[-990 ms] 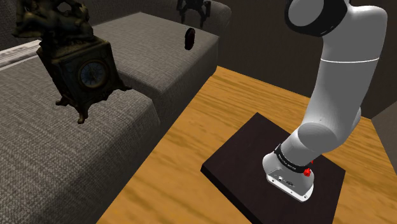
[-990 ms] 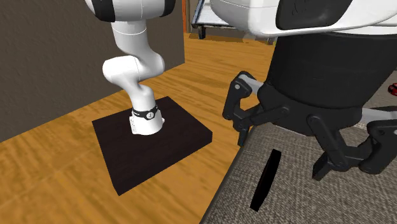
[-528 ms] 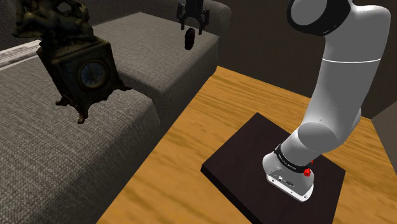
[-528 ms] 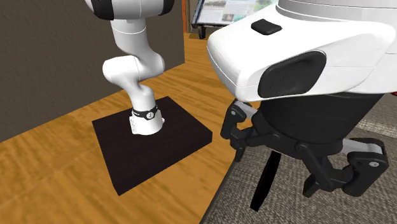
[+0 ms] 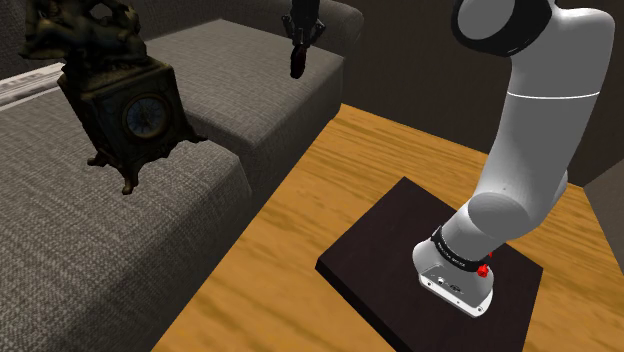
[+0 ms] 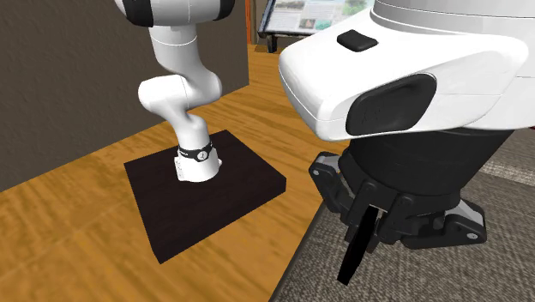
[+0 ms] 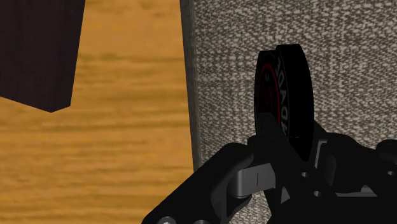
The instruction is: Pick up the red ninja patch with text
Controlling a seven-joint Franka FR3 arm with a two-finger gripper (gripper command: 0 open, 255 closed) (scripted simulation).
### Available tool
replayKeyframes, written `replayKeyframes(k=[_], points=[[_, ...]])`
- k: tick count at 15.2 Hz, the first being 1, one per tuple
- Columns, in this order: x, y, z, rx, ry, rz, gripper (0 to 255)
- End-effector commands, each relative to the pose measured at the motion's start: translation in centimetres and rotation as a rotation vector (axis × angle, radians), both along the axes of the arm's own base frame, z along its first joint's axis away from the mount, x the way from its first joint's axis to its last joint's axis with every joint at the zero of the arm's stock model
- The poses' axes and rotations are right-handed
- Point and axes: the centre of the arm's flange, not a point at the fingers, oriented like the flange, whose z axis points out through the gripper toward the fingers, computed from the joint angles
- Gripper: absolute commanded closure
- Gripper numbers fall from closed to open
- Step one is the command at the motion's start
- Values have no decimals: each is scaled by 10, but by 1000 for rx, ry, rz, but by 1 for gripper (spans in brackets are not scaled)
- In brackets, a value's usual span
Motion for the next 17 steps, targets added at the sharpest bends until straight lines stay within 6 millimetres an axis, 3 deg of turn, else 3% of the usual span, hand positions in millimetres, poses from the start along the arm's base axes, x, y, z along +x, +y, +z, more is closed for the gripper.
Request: replayKeyframes(k=[1,17], points=[[0,0,0,0,1,0,255],[0,0,79,0,0,0,255]])
